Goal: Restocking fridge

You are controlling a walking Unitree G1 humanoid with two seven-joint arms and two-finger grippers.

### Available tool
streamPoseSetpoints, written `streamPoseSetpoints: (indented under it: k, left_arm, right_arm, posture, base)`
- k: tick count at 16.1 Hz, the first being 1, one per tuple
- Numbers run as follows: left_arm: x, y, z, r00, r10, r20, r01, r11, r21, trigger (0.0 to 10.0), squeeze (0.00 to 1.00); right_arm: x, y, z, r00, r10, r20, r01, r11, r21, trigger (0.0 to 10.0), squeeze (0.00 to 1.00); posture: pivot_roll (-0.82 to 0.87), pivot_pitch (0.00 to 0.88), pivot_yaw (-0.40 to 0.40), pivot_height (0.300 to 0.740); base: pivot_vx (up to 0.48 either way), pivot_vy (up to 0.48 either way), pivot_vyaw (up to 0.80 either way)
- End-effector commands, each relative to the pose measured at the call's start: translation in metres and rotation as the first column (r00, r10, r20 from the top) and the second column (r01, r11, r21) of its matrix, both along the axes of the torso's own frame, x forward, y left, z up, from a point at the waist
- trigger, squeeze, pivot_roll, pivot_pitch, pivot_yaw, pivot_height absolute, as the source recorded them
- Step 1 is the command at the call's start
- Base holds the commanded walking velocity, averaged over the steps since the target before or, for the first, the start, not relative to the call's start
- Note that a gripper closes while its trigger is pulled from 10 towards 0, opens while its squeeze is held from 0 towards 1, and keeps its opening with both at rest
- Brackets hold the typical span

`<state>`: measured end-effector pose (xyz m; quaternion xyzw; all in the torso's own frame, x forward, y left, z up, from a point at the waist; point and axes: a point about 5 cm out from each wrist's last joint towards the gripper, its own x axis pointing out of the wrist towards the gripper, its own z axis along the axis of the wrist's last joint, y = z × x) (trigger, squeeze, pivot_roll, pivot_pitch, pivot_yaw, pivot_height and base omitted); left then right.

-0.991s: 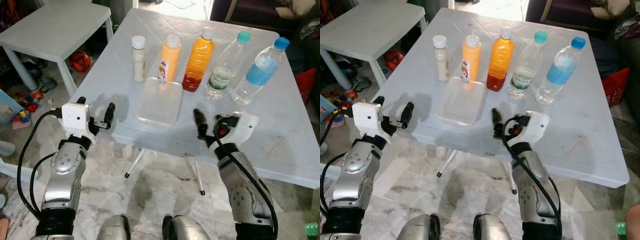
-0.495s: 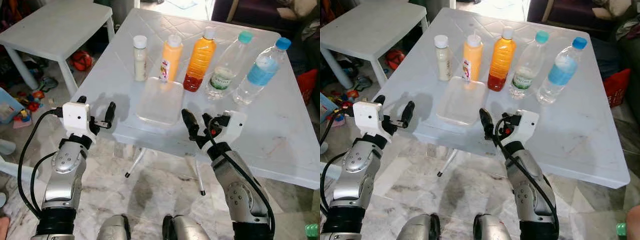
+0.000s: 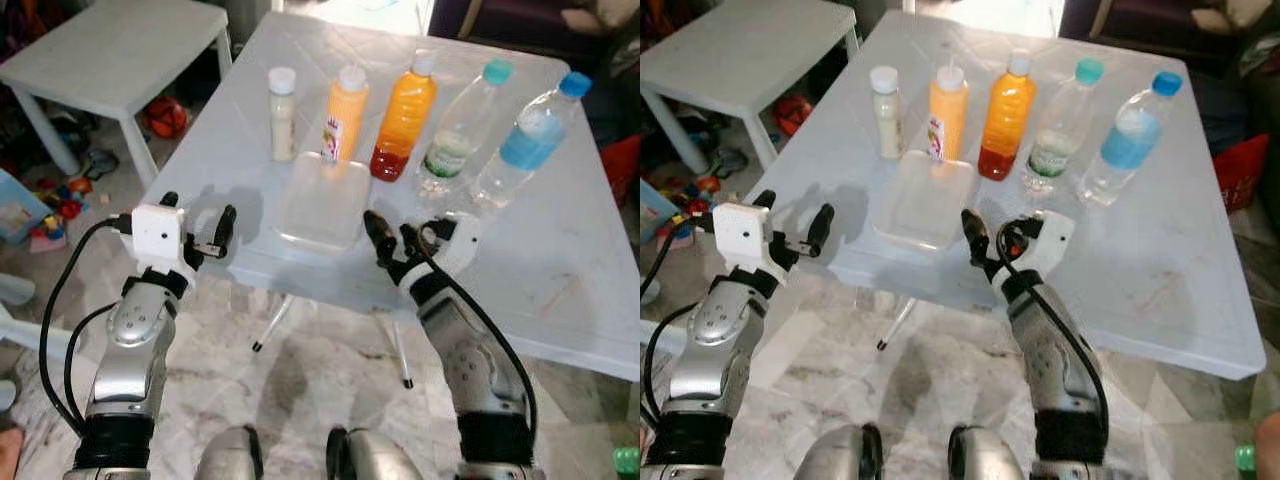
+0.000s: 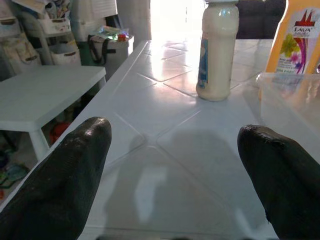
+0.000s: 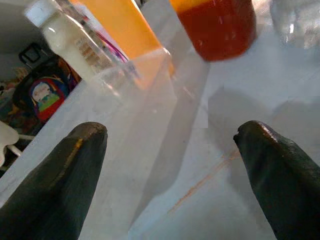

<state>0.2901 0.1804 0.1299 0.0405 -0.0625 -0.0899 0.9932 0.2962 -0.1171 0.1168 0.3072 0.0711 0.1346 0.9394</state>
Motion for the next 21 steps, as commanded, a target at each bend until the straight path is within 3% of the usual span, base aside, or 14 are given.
streamPoseSetpoints:
  k: [1, 2, 7, 8, 9, 10, 12, 21]
  left_arm:
    - [-0.001, 0.001, 0.002, 1.0, 0.001, 0.001, -0.001, 1.0, 0.012, 10.0, 0.0]
    - [-0.002, 0.002, 0.002, 1.0, 0.002, 0.001, -0.002, 1.0, 0.015, 10.0, 0.0]
    - [-0.001, 0.002, 0.001, 1.0, -0.003, -0.001, 0.003, 1.0, 0.023, 10.0, 0.0]
    - [-0.001, 0.001, 0.001, 1.0, -0.006, -0.002, 0.006, 1.0, 0.023, 10.0, 0.0]
    - [-0.001, -0.001, 0.001, 1.0, -0.017, -0.006, 0.017, 1.0, 0.021, 10.0, 0.0]
    - [-0.001, -0.002, 0.0, 0.999, -0.037, -0.013, 0.038, 0.999, 0.013, 10.0, 0.0]
    - [-0.006, -0.006, -0.004, 0.994, -0.1, -0.036, 0.1, 0.995, -0.006, 10.0, 0.0]
    - [-0.013, -0.008, -0.008, 0.988, -0.139, -0.063, 0.139, 0.99, -0.011, 10.0, 0.0]
  right_arm:
    - [0.001, 0.007, -0.002, 1.0, 0.013, -0.013, -0.013, 0.999, 0.047, 10.0, 0.0]
    - [0.003, 0.02, 0.0, 0.998, 0.063, -0.009, -0.062, 0.995, 0.083, 10.0, 0.0]
    - [-0.002, 0.04, 0.001, 0.985, 0.171, 0.002, -0.169, 0.975, 0.146, 10.0, 0.0]
    - [-0.003, 0.042, 0.002, 0.983, 0.186, 0.01, -0.185, 0.971, 0.151, 8.9, 0.0]
    - [-0.002, 0.041, 0.001, 0.984, 0.179, -0.003, -0.176, 0.971, 0.16, 1.3, 0.0]
    - [-0.003, 0.04, -0.001, 0.983, 0.181, -0.014, -0.176, 0.971, 0.162, 0.0, 0.0]
    - [-0.002, 0.039, -0.003, 0.984, 0.178, -0.025, -0.171, 0.972, 0.163, 0.0, 0.0]
    - [0.002, 0.042, -0.005, 0.983, 0.158, -0.095, -0.124, 0.947, 0.295, 0.0, 0.0]
  posture:
    - [0.01, 0.15, -0.053, 0.74]
    - [0.01, 0.152, -0.053, 0.74]
    - [0.01, 0.158, -0.047, 0.74]
    - [0.01, 0.158, -0.047, 0.74]
    - [0.01, 0.158, -0.047, 0.74]
    - [0.01, 0.158, -0.048, 0.74]
    - [0.01, 0.158, -0.048, 0.74]
    - [0.01, 0.157, -0.056, 0.74]
  base:
    - [0.0, 0.0, 0.0]
    - [0.0, 0.0, 0.0]
    - [0.0, 0.0, 0.0]
    - [0.0, 0.0, 0.0]
    - [0.0, 0.0, 0.0]
    - [0.0, 0.0, 0.0]
    - [0.0, 0.0, 0.0]
    - [0.0, 0.0, 0.0]
